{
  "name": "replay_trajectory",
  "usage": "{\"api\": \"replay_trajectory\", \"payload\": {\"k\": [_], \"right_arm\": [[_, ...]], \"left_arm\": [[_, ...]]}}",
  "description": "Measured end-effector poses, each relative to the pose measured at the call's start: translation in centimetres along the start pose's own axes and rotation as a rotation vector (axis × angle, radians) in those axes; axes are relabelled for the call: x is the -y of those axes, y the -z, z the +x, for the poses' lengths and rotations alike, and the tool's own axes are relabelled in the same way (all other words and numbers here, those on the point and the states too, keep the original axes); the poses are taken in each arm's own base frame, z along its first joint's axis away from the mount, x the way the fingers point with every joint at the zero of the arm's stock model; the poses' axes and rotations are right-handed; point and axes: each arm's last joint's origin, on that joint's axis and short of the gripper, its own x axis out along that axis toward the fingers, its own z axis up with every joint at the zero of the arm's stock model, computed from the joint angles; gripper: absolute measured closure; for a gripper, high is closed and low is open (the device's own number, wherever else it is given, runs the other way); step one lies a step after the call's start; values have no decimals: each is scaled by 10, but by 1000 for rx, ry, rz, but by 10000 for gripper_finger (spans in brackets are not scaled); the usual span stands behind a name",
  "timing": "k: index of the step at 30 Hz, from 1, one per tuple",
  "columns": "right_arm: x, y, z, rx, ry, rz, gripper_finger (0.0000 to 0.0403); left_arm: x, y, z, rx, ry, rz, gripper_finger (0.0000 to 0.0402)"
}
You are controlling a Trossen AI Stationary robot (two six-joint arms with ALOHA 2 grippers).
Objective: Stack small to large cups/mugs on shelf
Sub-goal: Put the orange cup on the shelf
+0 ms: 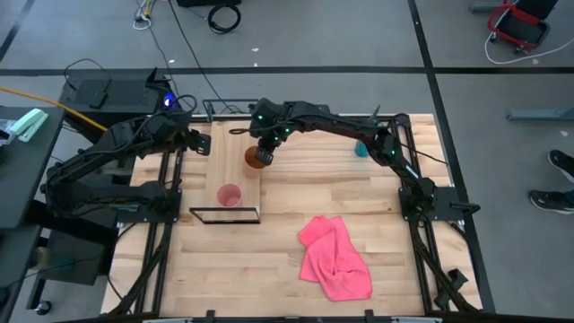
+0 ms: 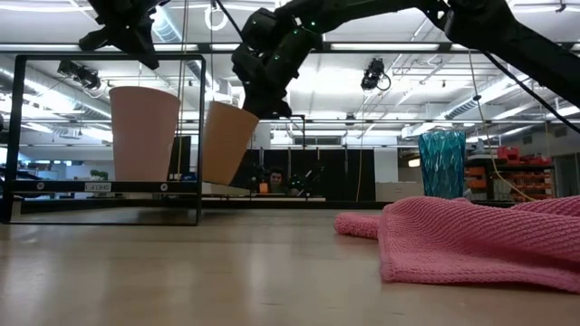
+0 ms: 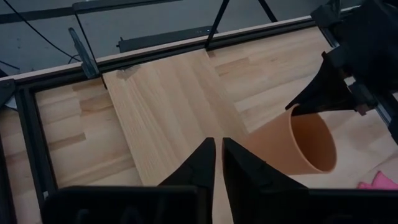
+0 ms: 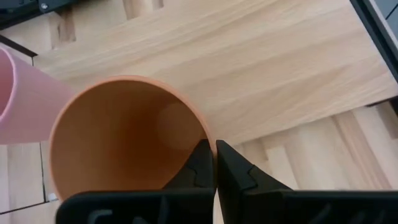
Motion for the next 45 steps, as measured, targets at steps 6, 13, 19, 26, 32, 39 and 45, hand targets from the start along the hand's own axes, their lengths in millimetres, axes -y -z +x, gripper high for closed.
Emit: {"api": "replay_trajectory", "payload": {"k": [6, 13, 19, 26, 32, 39, 45], "right_arm": [[1, 0, 0, -1, 1, 1, 395], [-1, -1, 0, 7, -8, -4, 355], [-1, -2, 0, 17, -17, -5, 340], [-2, -4, 0, 45, -27, -10, 339], [-2, -7, 0, 71, -54, -1, 338], [-1, -10, 0, 93, -54, 9, 338], [1, -11, -1, 103, -53, 10, 338]], "left_arm": [[0, 0, 0, 0, 0, 0, 362], [0, 0, 0, 0, 0, 1, 359], [0, 0, 0, 0, 0, 2, 358], [0, 0, 0, 0, -1, 1, 362], [0, 0, 0, 0, 0, -1, 358], [0, 0, 0, 0, 0, -1, 350], [0, 0, 0, 0, -1, -1, 344]]}}
